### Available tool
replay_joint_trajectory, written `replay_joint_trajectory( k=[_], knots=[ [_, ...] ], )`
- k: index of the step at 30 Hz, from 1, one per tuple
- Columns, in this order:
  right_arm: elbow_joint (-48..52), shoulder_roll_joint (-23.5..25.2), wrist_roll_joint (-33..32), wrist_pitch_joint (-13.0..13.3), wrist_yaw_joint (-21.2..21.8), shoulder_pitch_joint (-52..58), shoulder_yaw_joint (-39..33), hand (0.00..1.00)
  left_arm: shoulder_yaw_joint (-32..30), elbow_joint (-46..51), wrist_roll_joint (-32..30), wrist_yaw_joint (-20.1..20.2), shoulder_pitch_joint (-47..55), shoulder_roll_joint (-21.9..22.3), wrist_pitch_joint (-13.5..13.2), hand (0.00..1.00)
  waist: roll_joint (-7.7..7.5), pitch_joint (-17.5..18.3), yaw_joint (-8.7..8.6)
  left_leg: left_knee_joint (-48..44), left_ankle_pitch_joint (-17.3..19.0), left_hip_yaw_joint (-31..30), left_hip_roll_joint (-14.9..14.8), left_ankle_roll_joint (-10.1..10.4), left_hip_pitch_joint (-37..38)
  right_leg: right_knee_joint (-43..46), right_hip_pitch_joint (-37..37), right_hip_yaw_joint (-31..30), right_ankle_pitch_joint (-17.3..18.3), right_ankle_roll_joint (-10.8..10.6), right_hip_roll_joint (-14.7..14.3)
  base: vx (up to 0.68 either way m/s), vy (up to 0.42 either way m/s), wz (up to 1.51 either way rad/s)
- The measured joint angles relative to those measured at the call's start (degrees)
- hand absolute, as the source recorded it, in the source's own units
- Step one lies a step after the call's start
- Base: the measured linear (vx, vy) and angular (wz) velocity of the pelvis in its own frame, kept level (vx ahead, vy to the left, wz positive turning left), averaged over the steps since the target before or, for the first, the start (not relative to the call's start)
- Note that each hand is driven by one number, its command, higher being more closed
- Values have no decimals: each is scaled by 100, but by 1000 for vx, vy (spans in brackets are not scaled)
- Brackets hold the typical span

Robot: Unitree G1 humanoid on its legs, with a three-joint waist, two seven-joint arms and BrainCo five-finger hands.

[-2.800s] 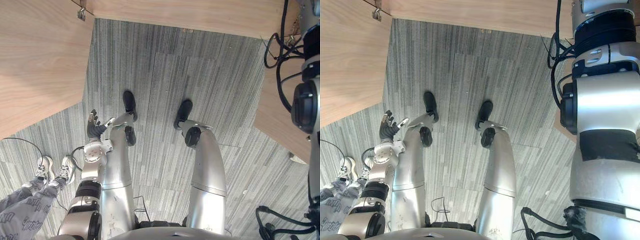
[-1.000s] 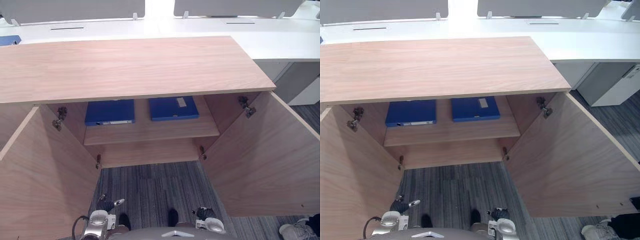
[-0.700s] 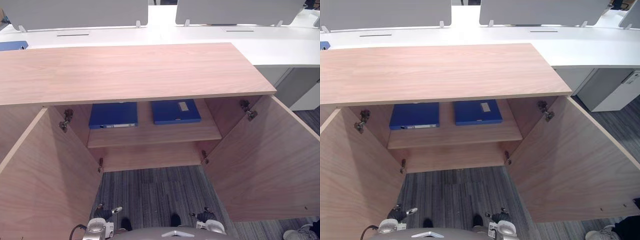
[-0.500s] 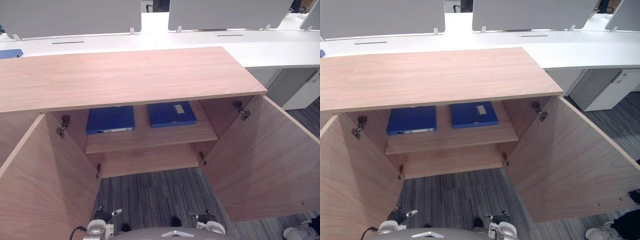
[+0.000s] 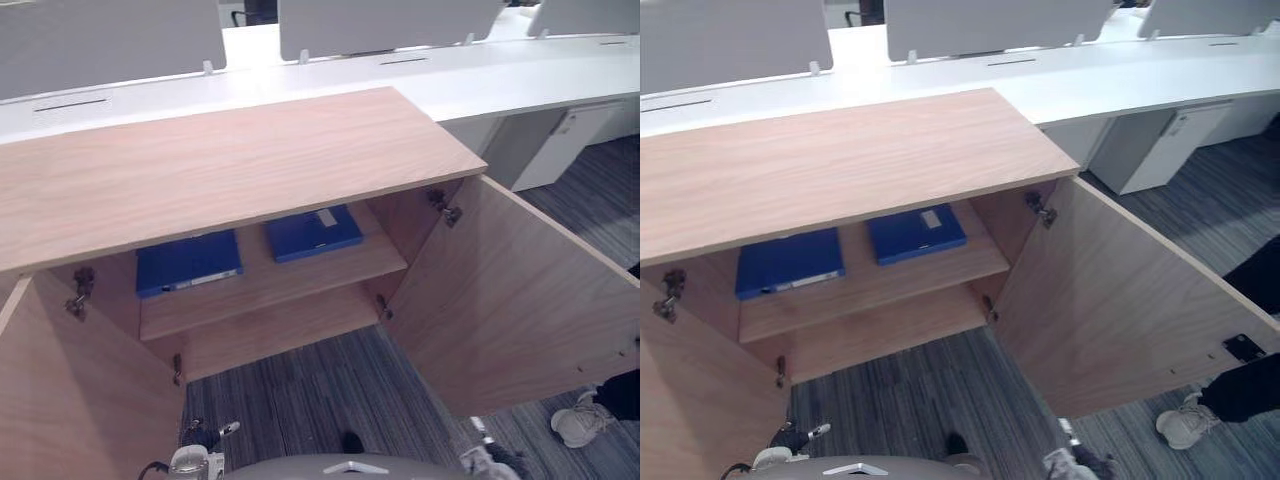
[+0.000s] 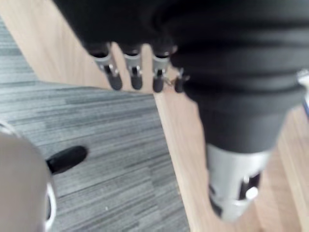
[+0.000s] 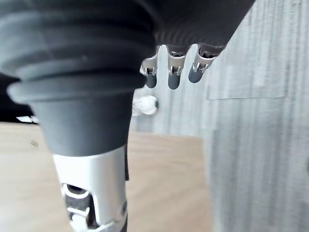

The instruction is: Walk over to the cabinet, pick up the folder, carry it to the office cabinet, place the folder inside the office cabinet, then close the office cabinet door

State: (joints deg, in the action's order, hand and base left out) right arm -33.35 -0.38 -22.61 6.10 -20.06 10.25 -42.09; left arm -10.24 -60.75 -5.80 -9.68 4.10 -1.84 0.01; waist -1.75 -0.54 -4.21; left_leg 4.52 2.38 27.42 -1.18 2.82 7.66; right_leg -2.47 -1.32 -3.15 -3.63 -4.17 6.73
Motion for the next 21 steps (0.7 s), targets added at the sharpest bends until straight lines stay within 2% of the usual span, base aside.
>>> replay_joint_trajectory(
  k=[5,9,13,17,21],
  knots=[
    [811,-60,-60,148,-260,-325,-731,0,-57,183,-3,2,56,80,-4,0,19,89,-18,-2,107,289,-62,22,79,118,-103,-113,47,59,-84,33,-21,-28],
    [818,-341,-64,150,-388,-695,-1088,0,-91,186,-3,5,46,78,-4,0,82,121,-58,-5,184,414,-83,36,107,181,-176,-113,77,81,-120,27,-26,-18],
    [806,-936,-73,150,-417,-1116,-1274,0,-90,189,-2,12,-12,65,-9,0,203,108,-86,-308,366,420,-140,24,-68,234,-268,-107,88,86,-116,18,-33,-7],
    [671,-1513,-94,151,-347,-1425,-1253,0,-80,187,-2,54,5,48,-14,0,316,68,-91,-346,395,321,-150,24,-88,242,-268,-77,92,84,-119,-1,-40,1],
    [2,-2217,-115,125,40,-1592,-885,0,91,163,-2,174,56,-106,-56,0,323,63,-111,-370,395,187,-143,23,-150,242,-265,33,133,43,-93,-38,-51,13]
  ],
)
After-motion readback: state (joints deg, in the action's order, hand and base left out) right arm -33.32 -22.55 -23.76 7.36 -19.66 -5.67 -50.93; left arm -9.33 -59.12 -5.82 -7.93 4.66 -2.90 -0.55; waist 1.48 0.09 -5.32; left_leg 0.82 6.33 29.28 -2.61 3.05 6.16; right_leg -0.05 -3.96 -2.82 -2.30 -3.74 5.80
